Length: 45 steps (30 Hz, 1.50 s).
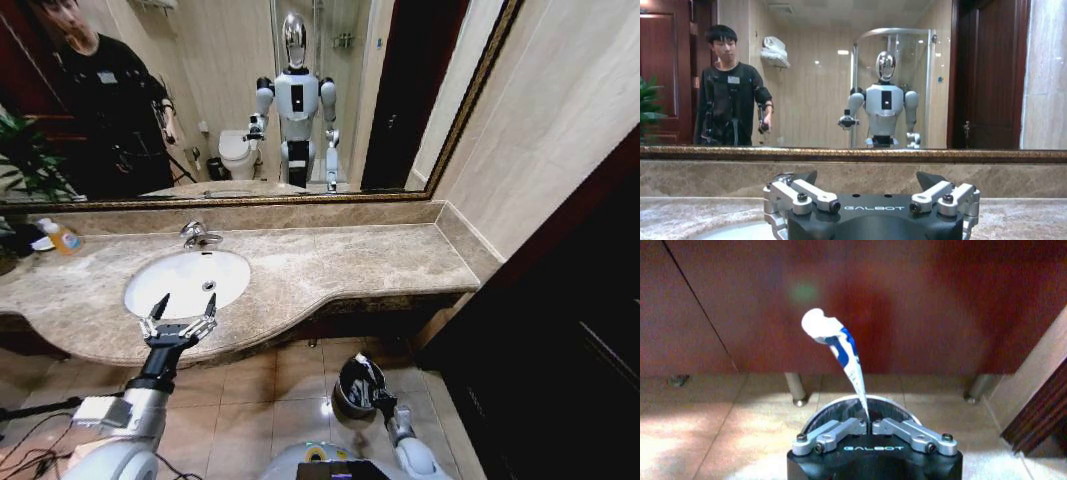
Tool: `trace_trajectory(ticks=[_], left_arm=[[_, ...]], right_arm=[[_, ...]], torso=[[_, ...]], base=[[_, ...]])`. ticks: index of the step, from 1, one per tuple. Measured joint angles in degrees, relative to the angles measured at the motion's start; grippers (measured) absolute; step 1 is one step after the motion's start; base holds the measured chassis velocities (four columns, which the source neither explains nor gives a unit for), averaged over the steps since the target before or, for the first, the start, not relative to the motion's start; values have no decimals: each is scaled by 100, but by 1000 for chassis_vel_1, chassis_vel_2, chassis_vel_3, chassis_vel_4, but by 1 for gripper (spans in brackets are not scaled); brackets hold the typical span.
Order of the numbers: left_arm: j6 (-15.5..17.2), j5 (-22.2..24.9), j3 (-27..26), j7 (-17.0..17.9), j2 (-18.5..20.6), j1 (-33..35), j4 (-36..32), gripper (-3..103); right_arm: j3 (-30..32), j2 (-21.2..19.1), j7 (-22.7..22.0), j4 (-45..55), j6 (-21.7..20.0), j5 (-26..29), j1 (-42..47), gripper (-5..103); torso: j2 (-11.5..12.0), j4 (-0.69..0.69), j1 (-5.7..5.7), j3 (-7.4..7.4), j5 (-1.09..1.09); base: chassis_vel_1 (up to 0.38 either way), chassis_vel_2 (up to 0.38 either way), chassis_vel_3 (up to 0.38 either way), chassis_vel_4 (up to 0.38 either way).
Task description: Pick up the trash from the sink and place it in the trash bin.
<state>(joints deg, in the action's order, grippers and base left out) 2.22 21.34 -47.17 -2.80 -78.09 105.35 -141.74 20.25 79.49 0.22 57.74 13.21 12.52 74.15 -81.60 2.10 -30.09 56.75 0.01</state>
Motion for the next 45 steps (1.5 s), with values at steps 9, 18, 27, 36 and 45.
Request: trace_trajectory(ticks=[9, 18, 27, 36, 45], left_arm=[[0, 0, 0, 0, 0, 0, 0, 100], [0, 0, 0, 0, 0, 0, 0, 100], [0, 0, 0, 0, 0, 0, 0, 100], [0, 0, 0, 0, 0, 0, 0, 100], [0, 0, 0, 0, 0, 0, 0, 100]], right_arm=[[-13, 366, -21, -727, -99, -46, -739, 0], [21, 474, -349, -864, -537, -15, -882, 0], [34, 348, -376, -576, -1070, 143, -664, 1], [10, 303, -350, -371, -1090, 175, -484, 28], [15, 220, -371, -291, -930, 161, -345, 61]], torso=[[0, 1, 0, 0, -1], [0, 1, 0, 0, -1], [0, 1, 1, 0, -1], [0, 0, 1, 0, -1], [0, 0, 1, -1, -1]], base=[[0, 0, 0, 0], [0, 0, 0, 0], [0, 0, 0, 0], [0, 0, 0, 0], [0, 0, 0, 0]])
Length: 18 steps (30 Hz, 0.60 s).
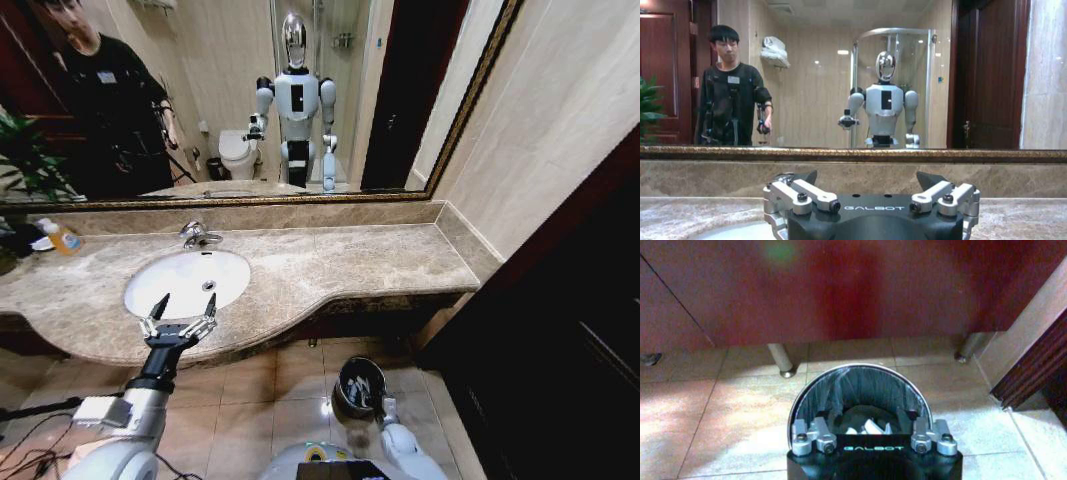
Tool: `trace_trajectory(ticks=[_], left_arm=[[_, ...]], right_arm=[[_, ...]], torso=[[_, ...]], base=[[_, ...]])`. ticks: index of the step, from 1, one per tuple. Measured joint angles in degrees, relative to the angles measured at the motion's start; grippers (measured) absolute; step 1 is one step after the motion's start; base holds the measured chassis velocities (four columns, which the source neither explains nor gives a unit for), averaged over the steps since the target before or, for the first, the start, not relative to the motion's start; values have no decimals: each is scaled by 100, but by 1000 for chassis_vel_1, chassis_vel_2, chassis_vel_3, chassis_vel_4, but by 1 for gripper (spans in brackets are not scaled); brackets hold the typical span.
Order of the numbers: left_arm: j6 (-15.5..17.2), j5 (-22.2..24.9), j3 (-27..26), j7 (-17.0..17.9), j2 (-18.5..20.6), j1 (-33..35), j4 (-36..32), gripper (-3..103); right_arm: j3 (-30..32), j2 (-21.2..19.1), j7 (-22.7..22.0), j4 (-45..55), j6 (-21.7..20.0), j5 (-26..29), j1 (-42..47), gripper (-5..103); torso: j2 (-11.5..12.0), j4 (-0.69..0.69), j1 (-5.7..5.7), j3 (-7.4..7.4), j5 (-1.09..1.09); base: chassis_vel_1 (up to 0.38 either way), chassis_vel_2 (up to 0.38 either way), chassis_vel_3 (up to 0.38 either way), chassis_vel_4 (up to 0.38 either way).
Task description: Pick up the trash from the sink and place it in the trash bin.
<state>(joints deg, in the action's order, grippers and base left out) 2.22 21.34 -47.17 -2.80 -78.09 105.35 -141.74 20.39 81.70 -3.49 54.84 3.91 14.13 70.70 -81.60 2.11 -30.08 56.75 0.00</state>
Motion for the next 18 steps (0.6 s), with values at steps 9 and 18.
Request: trace_trajectory(ticks=[9, 18], left_arm=[[0, 0, 0, 0, 0, 0, 0, 100], [0, 0, 0, 0, 0, 0, 0, 100]], right_arm=[[-4, -46, -127, 226, 74, 32, 168, 99], [82, -209, -252, 1206, -242, 266, 511, 100]], torso=[[0, 0, 0, 0, 0], [0, 0, 0, 0, 0]], base=[[0, 0, 0, 0], [0, 0, 0, 0]])
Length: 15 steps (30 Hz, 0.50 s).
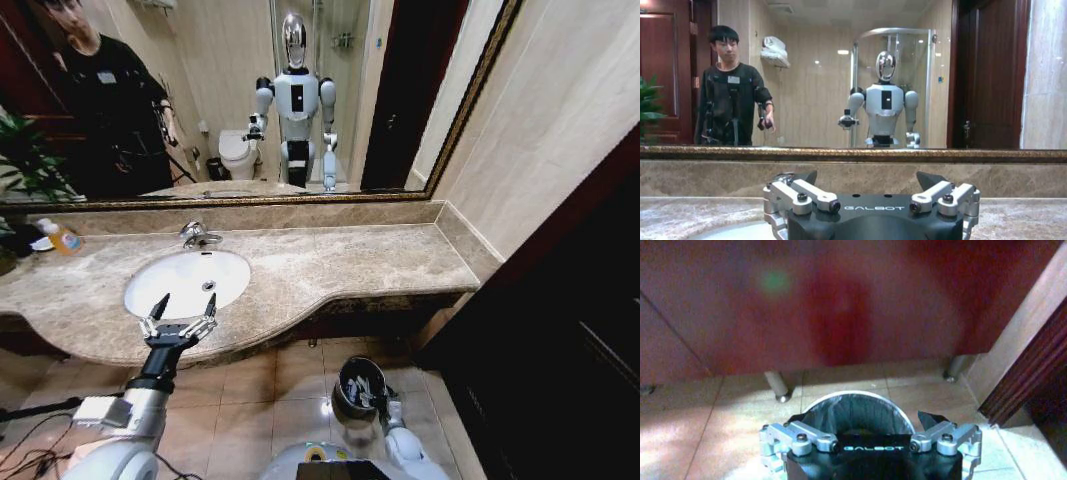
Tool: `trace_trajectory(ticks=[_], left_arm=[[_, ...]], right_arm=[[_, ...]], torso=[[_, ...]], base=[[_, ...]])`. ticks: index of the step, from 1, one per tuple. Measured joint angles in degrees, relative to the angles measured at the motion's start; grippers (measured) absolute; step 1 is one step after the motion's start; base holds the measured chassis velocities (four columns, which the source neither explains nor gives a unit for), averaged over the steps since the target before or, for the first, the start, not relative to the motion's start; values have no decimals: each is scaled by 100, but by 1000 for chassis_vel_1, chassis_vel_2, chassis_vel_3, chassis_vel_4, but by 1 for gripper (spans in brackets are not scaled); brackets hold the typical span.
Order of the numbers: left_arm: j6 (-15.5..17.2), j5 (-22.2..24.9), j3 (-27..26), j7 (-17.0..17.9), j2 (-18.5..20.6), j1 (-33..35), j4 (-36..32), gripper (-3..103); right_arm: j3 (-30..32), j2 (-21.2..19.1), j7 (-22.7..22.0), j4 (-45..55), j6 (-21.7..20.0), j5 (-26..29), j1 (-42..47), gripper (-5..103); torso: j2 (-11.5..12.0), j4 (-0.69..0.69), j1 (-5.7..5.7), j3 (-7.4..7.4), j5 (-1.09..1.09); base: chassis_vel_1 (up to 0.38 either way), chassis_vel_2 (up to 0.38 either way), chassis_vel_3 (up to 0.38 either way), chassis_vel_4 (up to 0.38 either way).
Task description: Pick up the trash from the sink and place it in the trash bin.
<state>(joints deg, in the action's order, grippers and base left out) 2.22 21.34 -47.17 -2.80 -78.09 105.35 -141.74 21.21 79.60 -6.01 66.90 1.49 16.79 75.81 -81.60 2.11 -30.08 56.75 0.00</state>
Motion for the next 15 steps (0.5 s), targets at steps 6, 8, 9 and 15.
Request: trace_trajectory(ticks=[6, 8, 9, 15], left_arm=[[0, 0, 0, 0, 0, 0, 0, 100], [0, 0, 0, 0, 0, 0, 0, 100], [0, 0, 0, 0, 0, 0, 0, 100], [0, 0, 0, 0, 0, 0, 0, 100]], right_arm=[[198, -212, -258, 867, 16, 40, 353, 100], [286, -237, -248, 1090, 7, 42, 456, 100], [406, -238, -169, 1389, -35, 58, 586, 100], [949, -41, 221, 2762, -396, 166, 969, 100]], torso=[[0, 0, 0, 0, -1], [0, 0, 0, 0, 0], [0, 0, 0, 0, -1], [0, 0, 0, 0, -1]], base=[[0, 0, 0, 0], [0, 0, 0, 0], [0, 0, 0, 0], [0, 0, 0, 0]])
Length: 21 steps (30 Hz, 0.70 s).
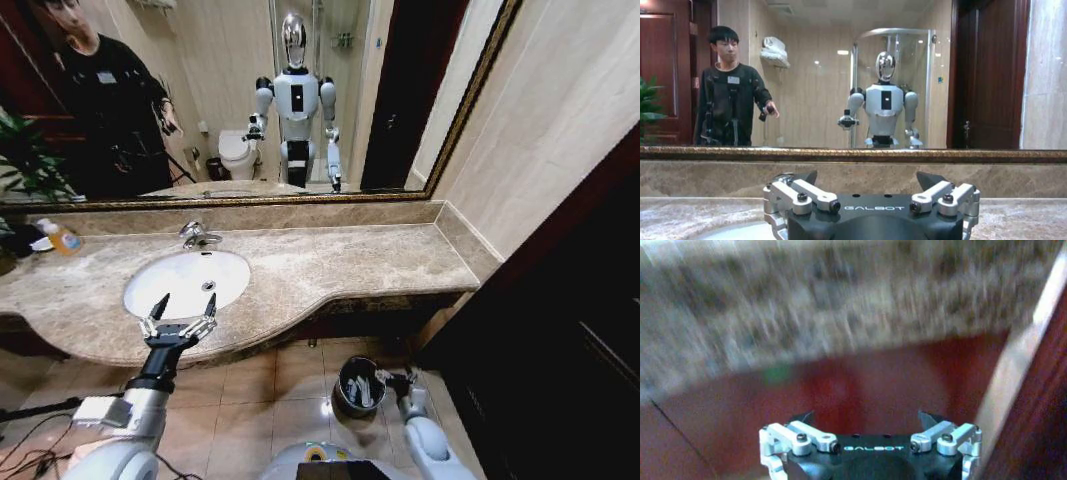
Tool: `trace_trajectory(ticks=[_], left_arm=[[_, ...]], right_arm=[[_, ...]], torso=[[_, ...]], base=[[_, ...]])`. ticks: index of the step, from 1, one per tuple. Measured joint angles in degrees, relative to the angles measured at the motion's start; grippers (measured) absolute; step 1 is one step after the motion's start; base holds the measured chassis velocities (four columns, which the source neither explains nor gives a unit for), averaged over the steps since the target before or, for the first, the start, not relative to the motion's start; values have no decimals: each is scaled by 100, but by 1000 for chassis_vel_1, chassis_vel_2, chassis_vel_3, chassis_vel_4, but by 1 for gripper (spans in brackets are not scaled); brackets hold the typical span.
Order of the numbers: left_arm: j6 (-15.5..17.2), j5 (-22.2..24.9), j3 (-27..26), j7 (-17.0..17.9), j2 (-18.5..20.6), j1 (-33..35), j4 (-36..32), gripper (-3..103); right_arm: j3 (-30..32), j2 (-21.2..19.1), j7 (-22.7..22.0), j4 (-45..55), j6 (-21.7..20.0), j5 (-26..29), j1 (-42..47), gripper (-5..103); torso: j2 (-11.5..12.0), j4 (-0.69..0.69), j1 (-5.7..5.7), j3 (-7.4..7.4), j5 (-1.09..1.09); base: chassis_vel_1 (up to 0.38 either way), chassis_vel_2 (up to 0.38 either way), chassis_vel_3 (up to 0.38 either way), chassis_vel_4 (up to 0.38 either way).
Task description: Pick up the trash from the sink and place it in the trash bin.
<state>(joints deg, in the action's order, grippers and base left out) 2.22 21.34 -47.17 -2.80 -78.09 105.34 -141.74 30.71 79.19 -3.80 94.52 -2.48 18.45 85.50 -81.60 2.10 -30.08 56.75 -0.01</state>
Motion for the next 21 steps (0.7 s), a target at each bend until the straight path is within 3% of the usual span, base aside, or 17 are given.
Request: trace_trajectory(ticks=[9, 15, 18, 21], left_arm=[[0, 0, 0, 0, 0, 0, 0, 100], [0, 0, 0, 0, 0, 0, 0, 100], [0, 0, 0, 0, 0, 0, -1, 100], [0, 0, 0, 0, 0, 0, 0, 100]], right_arm=[[88, 89, 83, 1963, 9, -33, 244, 100], [12, 105, 136, 2487, 105, -264, 152, 100], [2, 81, 168, 2541, 313, -779, -150, 100], [25, 60, 199, 2551, 220, -931, -346, 100]], torso=[[0, 0, 0, 0, 2], [0, 0, 0, 0, 2], [0, 1, 0, 0, 2], [0, 0, 0, 0, 2]], base=[[0, 0, 0, 0], [0, 0, 0, 0], [0, 0, 0, 0], [0, 0, 0, 0]])
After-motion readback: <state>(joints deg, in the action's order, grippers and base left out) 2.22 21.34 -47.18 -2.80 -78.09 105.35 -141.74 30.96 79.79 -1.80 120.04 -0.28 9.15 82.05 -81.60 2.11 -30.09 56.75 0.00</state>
